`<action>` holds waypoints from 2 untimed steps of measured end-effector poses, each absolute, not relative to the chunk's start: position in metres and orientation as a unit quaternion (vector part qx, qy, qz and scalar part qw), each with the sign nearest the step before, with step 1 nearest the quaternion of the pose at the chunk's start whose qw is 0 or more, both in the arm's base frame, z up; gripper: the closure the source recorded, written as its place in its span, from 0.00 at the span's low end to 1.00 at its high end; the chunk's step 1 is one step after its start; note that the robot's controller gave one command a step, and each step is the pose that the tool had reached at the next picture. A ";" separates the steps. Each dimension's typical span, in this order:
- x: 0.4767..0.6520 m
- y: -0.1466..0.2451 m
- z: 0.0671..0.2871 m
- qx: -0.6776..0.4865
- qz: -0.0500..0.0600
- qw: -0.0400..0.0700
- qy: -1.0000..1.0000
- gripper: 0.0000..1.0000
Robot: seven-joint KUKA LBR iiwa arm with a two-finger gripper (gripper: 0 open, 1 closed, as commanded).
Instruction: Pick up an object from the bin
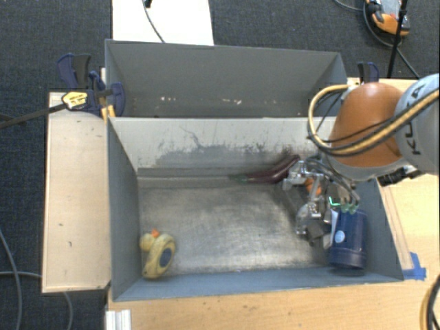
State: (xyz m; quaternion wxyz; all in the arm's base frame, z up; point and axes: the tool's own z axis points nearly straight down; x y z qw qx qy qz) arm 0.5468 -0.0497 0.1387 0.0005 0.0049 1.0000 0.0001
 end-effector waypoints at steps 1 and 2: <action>0.547 -0.050 0.139 0.004 0.000 0.002 1.000 0.00; 0.544 -0.075 0.134 -0.101 0.001 0.002 0.995 0.00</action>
Offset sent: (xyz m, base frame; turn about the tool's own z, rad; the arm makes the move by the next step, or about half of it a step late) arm -0.0116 -0.0816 -0.0155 -0.4901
